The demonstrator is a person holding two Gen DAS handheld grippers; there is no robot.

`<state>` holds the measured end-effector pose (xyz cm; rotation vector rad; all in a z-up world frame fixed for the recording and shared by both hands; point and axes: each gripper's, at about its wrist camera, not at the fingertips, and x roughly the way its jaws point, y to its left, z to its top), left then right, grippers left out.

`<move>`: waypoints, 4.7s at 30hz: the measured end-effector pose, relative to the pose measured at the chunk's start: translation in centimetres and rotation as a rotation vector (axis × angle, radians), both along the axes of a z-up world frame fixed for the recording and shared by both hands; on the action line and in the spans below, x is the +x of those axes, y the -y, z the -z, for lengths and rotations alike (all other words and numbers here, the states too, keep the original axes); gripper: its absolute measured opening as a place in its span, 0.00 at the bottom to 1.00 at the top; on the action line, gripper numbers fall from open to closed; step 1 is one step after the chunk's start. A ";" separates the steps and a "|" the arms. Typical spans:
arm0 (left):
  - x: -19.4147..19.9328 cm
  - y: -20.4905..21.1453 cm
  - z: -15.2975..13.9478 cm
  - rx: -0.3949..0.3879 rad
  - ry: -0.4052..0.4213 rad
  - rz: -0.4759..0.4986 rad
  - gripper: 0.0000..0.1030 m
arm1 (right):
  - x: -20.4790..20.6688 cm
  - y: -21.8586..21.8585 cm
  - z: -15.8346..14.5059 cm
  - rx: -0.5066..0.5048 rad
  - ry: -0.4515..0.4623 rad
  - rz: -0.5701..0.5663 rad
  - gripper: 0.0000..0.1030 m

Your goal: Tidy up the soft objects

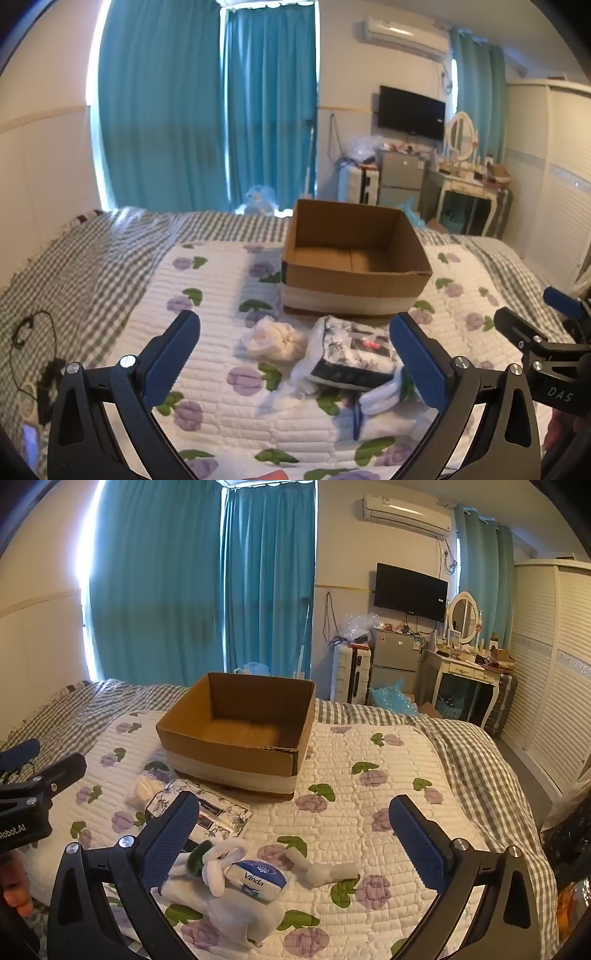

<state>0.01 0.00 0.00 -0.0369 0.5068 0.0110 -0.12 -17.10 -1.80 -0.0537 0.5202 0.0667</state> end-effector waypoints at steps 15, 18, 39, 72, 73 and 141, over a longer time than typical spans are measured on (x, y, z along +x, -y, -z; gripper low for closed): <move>0.1 -0.5 0.1 0.010 0.000 -0.005 1.00 | 0.3 -0.4 -0.2 -0.001 -0.018 0.000 1.00; 0.1 -0.6 0.0 0.011 0.000 -0.006 1.00 | 0.3 -0.3 0.5 -0.001 -0.020 -0.001 1.00; 0.0 -0.7 -0.2 0.016 0.001 -0.022 1.00 | 0.6 -0.9 0.6 -0.009 -0.040 -0.008 1.00; -0.3 -0.7 0.4 0.016 -0.004 -0.024 1.00 | 0.9 -1.3 1.3 -0.022 -0.064 -0.016 1.00; -0.3 -0.7 0.5 0.016 -0.004 -0.024 1.00 | 0.9 -1.3 1.3 -0.022 -0.064 -0.016 1.00; 5.9 9.8 10.2 0.068 -0.503 0.426 0.30 | 3.1 -0.5 13.0 0.023 -0.532 -0.205 0.64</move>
